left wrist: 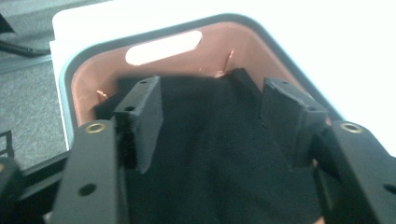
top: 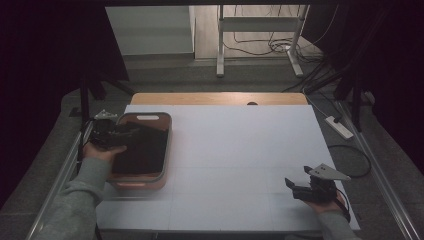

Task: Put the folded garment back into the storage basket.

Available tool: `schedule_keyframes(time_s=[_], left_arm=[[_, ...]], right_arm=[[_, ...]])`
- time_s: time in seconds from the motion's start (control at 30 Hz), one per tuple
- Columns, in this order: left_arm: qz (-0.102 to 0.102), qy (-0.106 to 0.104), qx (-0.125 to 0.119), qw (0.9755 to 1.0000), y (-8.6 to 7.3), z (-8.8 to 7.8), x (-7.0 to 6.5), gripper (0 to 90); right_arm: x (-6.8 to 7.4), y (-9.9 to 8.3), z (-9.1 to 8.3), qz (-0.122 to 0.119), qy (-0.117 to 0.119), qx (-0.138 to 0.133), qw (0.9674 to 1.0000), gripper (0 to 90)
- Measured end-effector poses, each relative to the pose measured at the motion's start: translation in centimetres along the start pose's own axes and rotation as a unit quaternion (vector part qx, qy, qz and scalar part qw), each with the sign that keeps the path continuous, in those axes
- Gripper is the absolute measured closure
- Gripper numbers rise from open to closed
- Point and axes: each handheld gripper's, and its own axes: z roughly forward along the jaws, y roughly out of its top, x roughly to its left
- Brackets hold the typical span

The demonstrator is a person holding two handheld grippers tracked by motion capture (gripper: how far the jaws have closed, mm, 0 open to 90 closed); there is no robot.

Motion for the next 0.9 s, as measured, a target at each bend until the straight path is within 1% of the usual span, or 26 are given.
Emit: schedule_keyframes(time_s=[0.07,0.13,0.2,0.33,0.47,0.77,0.9], left_arm=[[-0.001,-0.004,-0.008,1.0000,0.0,-0.5,-0.2,30.8],[0.003,-0.012,-0.016,0.9998,-0.1,-0.9,-0.5,29.1],[0.010,-0.019,-0.020,0.9996,-0.2,-1.3,-0.9,28.7],[0.017,-0.033,-0.027,0.9990,-0.4,-1.7,-1.7,27.8],[0.019,-0.050,-0.034,0.9980,-0.7,-2.0,-2.4,27.5],[0.026,-0.074,-0.050,0.9957,-1.7,-2.7,-3.7,27.6],[0.033,-0.086,-0.053,0.9943,-2.3,-2.9,-4.6,27.5]], right_arm=[[0.1,0.0,0.0,-0.001,0.000,0.000,1.0000,17.5],[0.2,0.1,0.0,-0.003,0.000,0.000,1.0000,17.5],[0.2,0.1,0.0,-0.002,0.000,0.000,1.0000,17.5],[0.2,0.1,0.1,-0.005,0.001,0.000,1.0000,17.5],[0.2,0.1,0.0,-0.004,0.001,0.000,1.0000,17.5],[0.1,0.0,-0.1,-0.003,0.000,0.000,1.0000,17.5],[0.1,0.0,-0.1,-0.003,-0.001,0.000,1.0000,17.5]])
